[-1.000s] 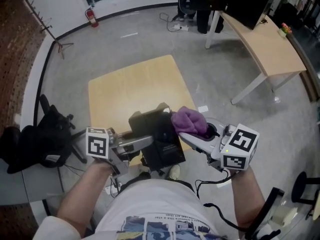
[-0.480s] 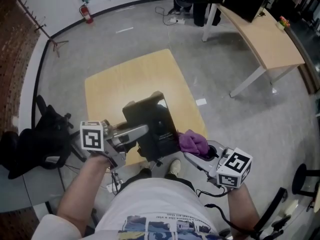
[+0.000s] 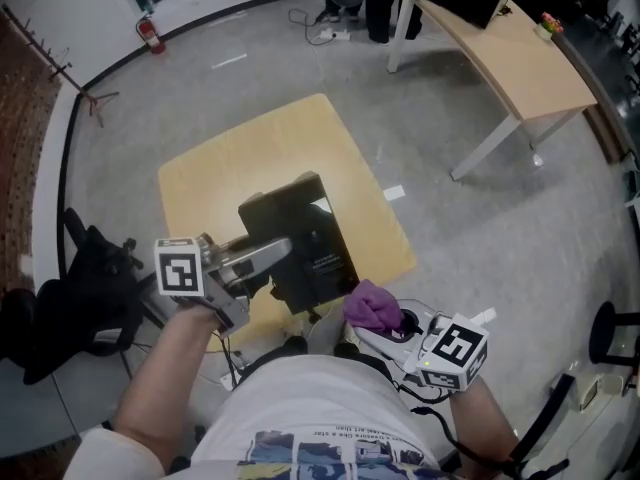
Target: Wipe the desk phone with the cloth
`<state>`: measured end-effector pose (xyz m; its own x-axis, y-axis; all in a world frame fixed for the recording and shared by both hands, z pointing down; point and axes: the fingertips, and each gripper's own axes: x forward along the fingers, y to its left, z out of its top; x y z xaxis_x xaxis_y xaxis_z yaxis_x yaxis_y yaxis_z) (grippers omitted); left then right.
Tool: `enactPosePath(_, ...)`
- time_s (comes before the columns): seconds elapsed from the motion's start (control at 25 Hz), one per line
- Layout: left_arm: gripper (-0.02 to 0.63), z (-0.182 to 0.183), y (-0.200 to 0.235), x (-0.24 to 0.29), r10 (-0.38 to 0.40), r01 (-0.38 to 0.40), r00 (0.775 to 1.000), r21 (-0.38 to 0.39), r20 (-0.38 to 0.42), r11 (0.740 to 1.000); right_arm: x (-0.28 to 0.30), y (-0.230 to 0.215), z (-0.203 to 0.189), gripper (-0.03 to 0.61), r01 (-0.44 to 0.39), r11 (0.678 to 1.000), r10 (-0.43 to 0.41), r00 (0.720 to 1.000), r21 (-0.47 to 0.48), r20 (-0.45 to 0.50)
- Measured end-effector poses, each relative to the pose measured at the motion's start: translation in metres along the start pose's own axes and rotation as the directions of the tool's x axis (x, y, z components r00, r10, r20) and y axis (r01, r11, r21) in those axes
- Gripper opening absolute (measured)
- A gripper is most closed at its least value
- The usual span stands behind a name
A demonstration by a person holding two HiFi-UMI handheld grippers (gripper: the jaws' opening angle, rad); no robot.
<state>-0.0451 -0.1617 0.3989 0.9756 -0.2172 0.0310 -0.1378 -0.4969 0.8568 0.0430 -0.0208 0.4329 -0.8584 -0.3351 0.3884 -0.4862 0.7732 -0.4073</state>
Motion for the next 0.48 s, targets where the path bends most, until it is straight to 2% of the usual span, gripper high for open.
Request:
enactPosePath(0.28,0.181,0.010,0.003,-0.002,-0.029,0.029,0.999,-0.009,-0.013,1.000,0.044,0.023,0.005,0.104,-0.039,0.993,0.032,0.997,-0.109,-0.068)
enactPosePath(0.48,0.181,0.007,0.006,-0.004,-0.047,0.046,0.998,-0.016,-0.047,0.999,0.051,0.013,-0.001,0.104,0.001,0.991,-0.015,0.995,-0.132,-0.101)
